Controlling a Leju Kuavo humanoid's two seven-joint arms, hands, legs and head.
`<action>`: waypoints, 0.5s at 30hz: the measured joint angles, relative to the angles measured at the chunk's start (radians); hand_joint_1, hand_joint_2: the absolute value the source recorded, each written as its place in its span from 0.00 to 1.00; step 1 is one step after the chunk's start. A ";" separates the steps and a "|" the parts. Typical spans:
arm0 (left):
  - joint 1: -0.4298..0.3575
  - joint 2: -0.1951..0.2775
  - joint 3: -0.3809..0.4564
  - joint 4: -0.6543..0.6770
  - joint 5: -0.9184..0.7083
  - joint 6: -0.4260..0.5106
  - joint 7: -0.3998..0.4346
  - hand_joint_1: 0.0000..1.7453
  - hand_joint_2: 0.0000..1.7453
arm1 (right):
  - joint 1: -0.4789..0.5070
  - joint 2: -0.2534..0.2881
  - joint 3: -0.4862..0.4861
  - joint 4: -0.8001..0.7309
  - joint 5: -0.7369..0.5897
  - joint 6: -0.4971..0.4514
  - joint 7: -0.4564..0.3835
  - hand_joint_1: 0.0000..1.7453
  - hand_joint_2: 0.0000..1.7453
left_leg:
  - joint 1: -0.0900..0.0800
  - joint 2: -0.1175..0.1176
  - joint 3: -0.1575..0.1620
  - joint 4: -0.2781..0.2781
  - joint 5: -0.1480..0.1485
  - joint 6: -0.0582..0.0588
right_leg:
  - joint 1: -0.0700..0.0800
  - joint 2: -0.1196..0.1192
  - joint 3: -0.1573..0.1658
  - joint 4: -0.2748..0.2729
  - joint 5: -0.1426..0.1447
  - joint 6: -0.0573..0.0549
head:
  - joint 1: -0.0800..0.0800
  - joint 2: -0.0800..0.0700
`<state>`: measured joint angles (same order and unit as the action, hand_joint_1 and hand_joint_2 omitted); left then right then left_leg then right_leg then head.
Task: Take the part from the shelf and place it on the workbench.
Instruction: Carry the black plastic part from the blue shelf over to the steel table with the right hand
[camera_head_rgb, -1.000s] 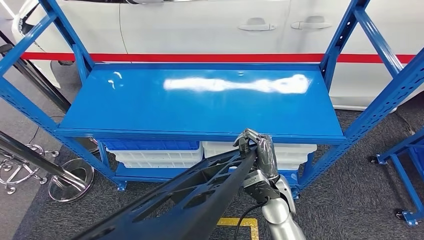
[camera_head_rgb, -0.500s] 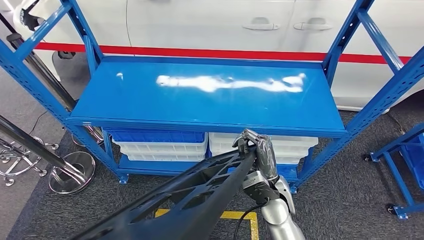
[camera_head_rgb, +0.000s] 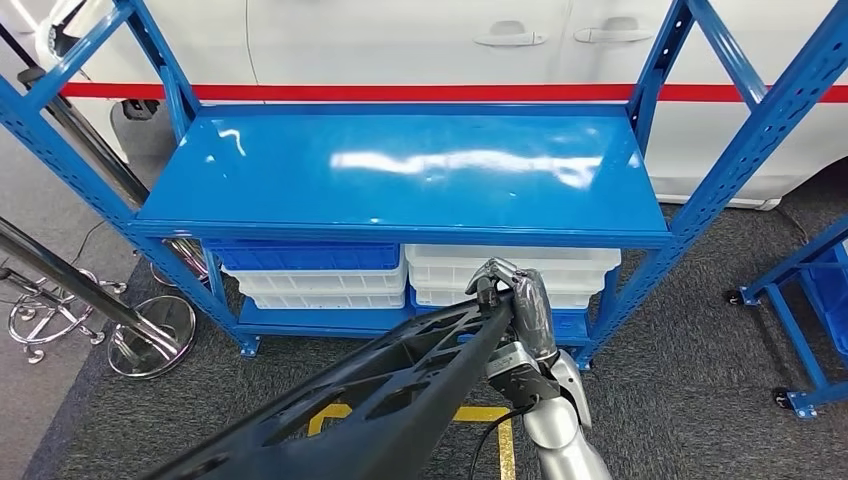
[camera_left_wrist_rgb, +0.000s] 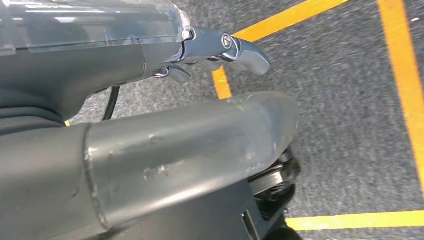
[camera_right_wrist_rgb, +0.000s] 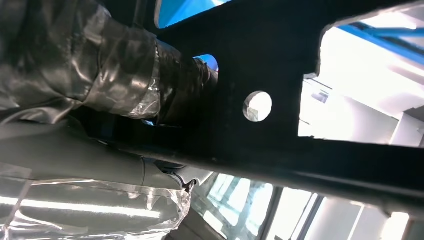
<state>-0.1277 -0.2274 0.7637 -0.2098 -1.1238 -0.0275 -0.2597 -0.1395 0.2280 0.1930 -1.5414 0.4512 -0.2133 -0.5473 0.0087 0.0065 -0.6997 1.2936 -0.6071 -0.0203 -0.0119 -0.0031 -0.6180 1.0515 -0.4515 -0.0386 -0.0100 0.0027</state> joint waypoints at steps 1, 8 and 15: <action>0.001 0.000 0.000 0.000 0.000 0.000 0.001 0.00 0.00 | 0.002 0.000 0.000 0.000 0.000 0.001 0.000 1.00 0.00 | 0.000 0.000 0.015 0.000 0.005 0.001 | 0.000 0.000 -0.011 0.002 0.007 0.001 | 0.000 0.000; -0.003 0.004 0.000 0.000 0.000 0.002 0.001 0.00 0.00 | 0.007 0.002 0.007 -0.001 0.000 0.001 -0.002 1.00 0.00 | -0.017 -0.002 0.210 -0.299 0.092 0.041 | -0.002 0.001 -0.042 -0.014 0.066 0.030 | 0.000 0.000; -0.001 0.004 0.001 0.000 0.000 0.001 0.000 0.00 0.00 | 0.018 0.000 0.008 -0.002 -0.001 0.000 -0.003 1.00 0.00 | -0.009 0.007 0.141 -0.327 0.181 0.068 | -0.003 0.003 -0.097 0.219 -0.131 0.057 | 0.000 0.000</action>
<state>-0.1285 -0.2235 0.7643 -0.2098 -1.1234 -0.0267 -0.2598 -0.1212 0.2282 0.2014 -1.5435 0.4505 -0.2134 -0.5501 -0.0004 0.0138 -0.5588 0.9663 -0.4264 0.0474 -0.0148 -0.0001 -0.7153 1.2705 -0.5820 0.0183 -0.0098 0.0027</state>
